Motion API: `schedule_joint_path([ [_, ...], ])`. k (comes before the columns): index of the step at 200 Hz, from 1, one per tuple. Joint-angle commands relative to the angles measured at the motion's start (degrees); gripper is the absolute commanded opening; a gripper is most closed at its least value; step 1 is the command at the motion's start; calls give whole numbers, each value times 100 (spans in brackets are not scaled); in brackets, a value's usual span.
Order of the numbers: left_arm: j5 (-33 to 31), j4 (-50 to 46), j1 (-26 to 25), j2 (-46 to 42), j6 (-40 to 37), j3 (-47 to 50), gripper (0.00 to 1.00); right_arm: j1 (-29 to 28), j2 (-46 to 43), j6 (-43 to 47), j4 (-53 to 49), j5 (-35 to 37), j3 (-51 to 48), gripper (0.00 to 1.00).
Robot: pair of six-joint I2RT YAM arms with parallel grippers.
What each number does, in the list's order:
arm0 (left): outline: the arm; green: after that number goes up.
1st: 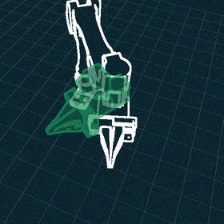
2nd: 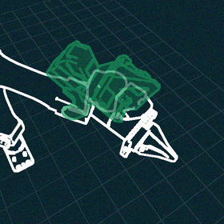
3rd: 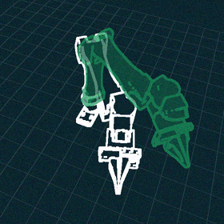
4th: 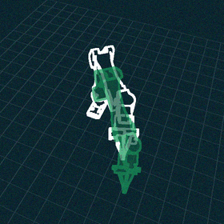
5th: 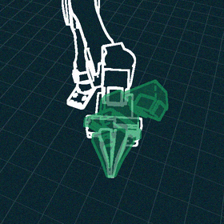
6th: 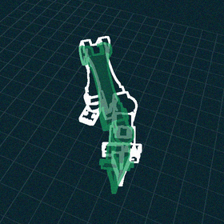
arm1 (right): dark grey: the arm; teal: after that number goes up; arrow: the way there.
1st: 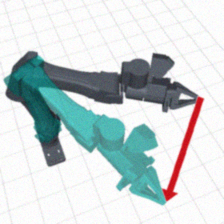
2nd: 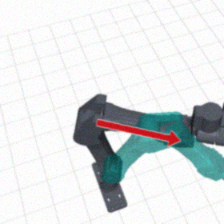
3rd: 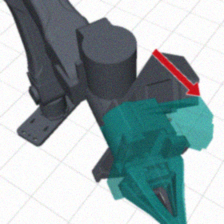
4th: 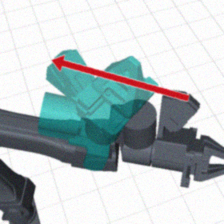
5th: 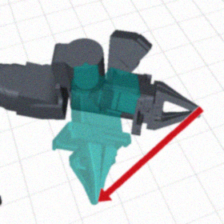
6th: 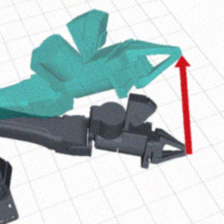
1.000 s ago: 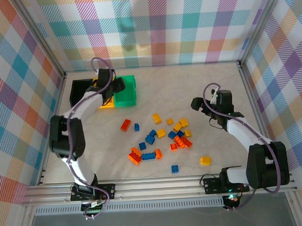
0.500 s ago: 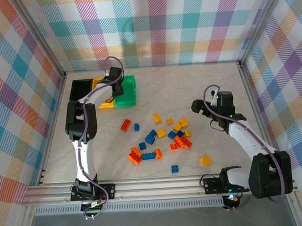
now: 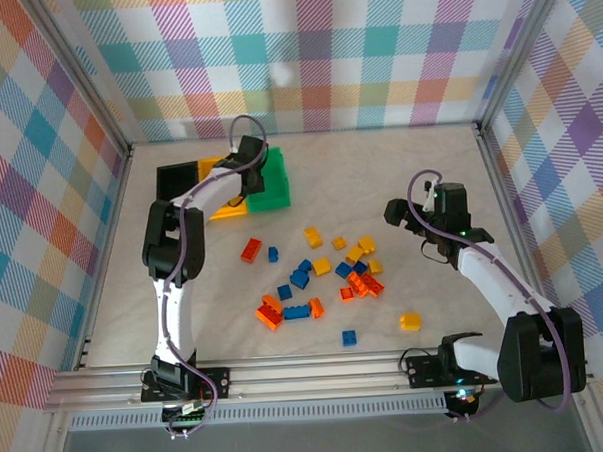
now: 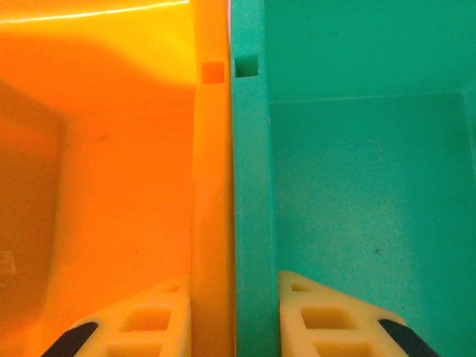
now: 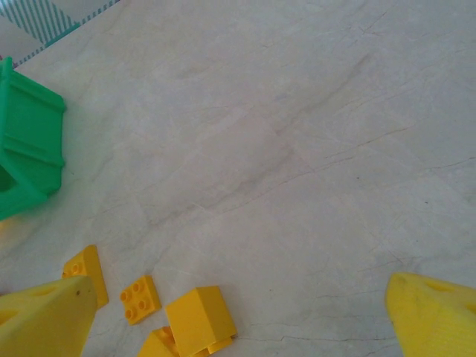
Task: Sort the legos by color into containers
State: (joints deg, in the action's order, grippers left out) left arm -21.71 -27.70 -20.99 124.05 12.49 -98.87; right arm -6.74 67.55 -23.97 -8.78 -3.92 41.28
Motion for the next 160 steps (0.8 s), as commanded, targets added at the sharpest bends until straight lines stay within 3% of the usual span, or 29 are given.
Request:
schedule_joint_path([
  [1, 235, -608, -554, 119, 232, -414, 0, -28, -227, -131, -80, 157, 1, 100],
  [42, 228, -1113, -1295, 546, 904, -1018, 0, -29, -434, -161, -182, 287, -107, 100],
  [101, 117, -2190, -1999, 1525, 1391, -2697, 0, -24, -728, -163, -403, 437, -195, 100],
  [130, -52, -2442, -2246, 1404, 1608, -2595, 0, -24, -785, -203, -447, 428, -202, 100],
  [160, 61, -1923, -2418, 761, 2043, -1444, 0, -26, -796, -265, -426, 430, -242, 100],
])
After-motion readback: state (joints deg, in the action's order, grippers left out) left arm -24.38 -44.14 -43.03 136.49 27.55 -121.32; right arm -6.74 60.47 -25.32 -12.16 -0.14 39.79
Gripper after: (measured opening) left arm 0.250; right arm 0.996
